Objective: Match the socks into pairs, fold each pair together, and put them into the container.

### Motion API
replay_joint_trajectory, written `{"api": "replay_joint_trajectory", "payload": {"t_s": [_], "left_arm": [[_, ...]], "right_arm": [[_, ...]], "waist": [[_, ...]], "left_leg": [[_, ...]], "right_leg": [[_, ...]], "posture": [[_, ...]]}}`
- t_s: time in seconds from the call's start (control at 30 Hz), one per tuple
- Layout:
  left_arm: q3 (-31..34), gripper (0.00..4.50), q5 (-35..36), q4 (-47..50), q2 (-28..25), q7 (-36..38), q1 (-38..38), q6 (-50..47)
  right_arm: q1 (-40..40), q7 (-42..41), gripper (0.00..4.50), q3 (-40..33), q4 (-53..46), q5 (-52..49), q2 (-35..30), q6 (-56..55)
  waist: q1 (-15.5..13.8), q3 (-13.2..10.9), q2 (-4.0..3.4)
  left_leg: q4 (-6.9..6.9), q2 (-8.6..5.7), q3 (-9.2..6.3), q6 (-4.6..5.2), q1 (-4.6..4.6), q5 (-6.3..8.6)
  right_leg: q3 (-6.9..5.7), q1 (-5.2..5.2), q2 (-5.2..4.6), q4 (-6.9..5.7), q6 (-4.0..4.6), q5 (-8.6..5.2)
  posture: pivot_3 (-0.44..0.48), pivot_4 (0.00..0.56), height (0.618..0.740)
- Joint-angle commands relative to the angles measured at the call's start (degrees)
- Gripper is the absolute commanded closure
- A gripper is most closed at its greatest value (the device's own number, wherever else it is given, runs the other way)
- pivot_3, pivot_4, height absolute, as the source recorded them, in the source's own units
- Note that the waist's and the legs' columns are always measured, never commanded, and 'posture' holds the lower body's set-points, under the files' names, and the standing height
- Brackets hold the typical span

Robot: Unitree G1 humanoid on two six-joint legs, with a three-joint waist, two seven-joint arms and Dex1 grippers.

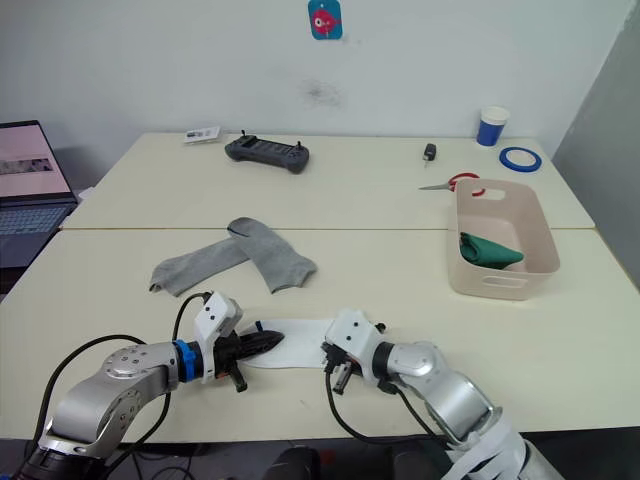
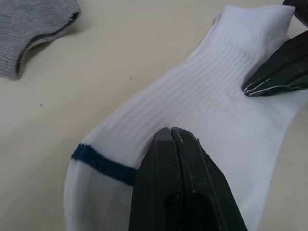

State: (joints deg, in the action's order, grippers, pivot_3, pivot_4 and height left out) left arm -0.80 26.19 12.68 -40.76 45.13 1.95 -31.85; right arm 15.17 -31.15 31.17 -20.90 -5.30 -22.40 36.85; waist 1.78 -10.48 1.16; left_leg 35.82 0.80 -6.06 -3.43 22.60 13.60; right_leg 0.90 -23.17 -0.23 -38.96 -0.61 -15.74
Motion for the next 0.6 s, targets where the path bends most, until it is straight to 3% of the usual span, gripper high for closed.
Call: {"api": "replay_joint_trajectory", "payload": {"t_s": [0.03,0.2,0.43,0.5,0.6], "left_arm": [[0.17,4.50,-3.29,-4.56,-0.10,-1.06,-2.57,0.77],[1.60,4.50,-2.49,-3.72,0.79,-1.55,-3.17,2.98],[6.06,4.50,5.60,8.68,-0.36,1.65,-0.93,-0.24],[6.14,4.50,7.58,10.89,-0.91,2.24,0.60,-2.52],[3.12,4.50,4.63,9.36,-0.07,1.43,2.56,-1.94]], "right_arm": [[-2.59,-0.93,4.43,-4.76,-2.10,0.23,-4.26,0.96],[-6.63,-3.49,4.43,-10.78,-6.40,-2.50,-8.60,-1.06],[-7.01,-6.86,4.43,-17.76,-15.29,-12.61,-6.22,-1.21],[-4.75,-5.93,4.43,-17.15,-14.87,-12.18,-5.05,-1.05],[-0.42,-4.12,4.43,-12.23,-10.56,-8.19,-2.77,-1.71]], "waist": [[0.01,0.05,-0.03],[0.05,0.29,-0.15],[0.17,0.17,-0.08],[0.08,0.13,-0.04],[0.07,0.14,-0.04]], "left_leg": [[-0.01,0.00,0.02,0.00,-0.03,0.00],[-0.04,0.01,0.04,0.01,-0.14,0.01],[-0.04,0.09,0.00,0.01,-0.06,0.01],[-0.02,0.09,-0.05,0.01,0.01,0.00],[-0.02,0.02,0.02,0.00,-0.01,0.00]], "right_leg": [[0.01,0.02,0.00,0.00,0.00,0.00],[0.02,0.08,0.00,0.00,0.01,-0.01],[0.01,0.00,0.09,-0.05,0.00,0.00],[-0.01,-0.01,0.09,-0.03,0.00,0.00],[-0.02,0.00,0.06,-0.03,-0.01,0.00]], "posture": [[0.000,0.150,0.740],[0.000,0.150,0.740],[0.000,0.150,0.740],[0.000,0.150,0.740],[0.000,0.150,0.740]]}}
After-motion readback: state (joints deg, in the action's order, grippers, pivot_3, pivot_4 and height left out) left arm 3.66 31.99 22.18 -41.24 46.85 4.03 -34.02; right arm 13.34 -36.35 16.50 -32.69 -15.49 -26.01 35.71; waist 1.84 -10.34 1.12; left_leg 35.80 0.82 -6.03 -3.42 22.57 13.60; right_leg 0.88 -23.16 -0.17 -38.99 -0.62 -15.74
